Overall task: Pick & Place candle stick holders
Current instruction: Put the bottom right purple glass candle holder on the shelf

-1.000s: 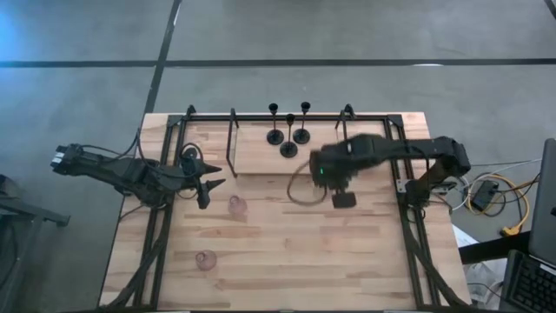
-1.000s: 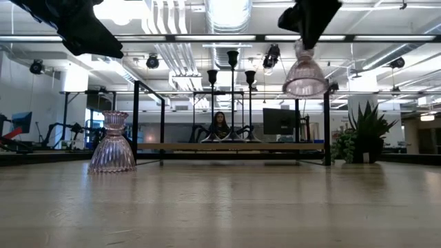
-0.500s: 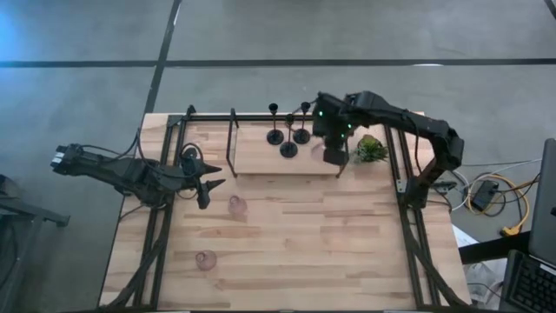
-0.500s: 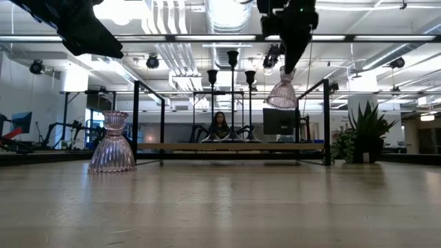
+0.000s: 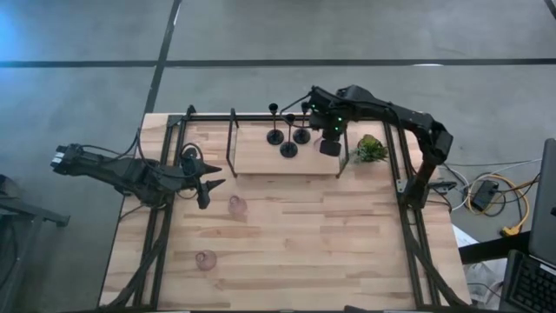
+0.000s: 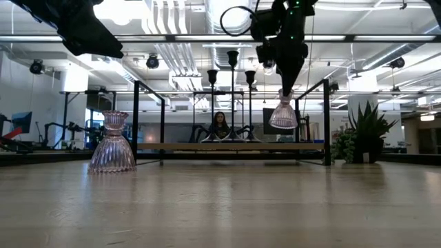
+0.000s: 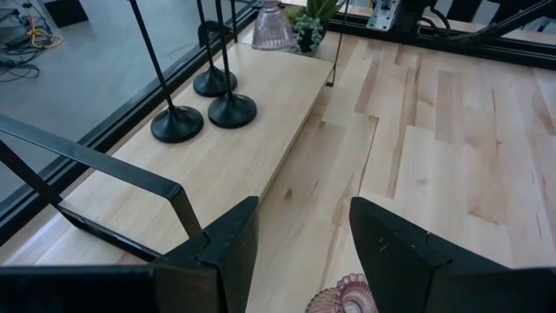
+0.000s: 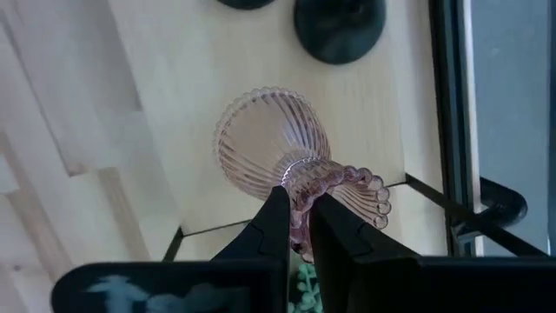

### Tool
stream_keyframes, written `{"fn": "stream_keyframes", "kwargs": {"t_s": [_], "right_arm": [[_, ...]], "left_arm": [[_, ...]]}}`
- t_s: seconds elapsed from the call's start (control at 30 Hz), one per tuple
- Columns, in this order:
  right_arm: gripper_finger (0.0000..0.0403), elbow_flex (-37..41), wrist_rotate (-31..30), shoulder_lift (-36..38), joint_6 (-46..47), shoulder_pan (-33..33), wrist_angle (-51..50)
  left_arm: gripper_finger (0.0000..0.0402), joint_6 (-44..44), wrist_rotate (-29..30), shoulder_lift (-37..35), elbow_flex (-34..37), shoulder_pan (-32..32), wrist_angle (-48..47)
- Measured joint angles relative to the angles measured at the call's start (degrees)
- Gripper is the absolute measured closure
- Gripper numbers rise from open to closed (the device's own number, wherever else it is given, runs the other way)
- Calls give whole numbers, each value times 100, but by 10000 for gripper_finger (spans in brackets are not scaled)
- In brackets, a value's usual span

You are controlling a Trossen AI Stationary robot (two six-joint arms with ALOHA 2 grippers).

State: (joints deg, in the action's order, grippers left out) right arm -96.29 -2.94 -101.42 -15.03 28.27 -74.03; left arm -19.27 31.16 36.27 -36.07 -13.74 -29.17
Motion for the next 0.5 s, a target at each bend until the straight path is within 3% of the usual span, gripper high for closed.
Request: {"fn": "stream_keyframes", "kwargs": {"t_s": [0.5], "right_arm": [[385, 9, -168, -269, 77, 28, 297]], "left_arm": [[216, -2, 0, 0, 0, -2, -2]]}}
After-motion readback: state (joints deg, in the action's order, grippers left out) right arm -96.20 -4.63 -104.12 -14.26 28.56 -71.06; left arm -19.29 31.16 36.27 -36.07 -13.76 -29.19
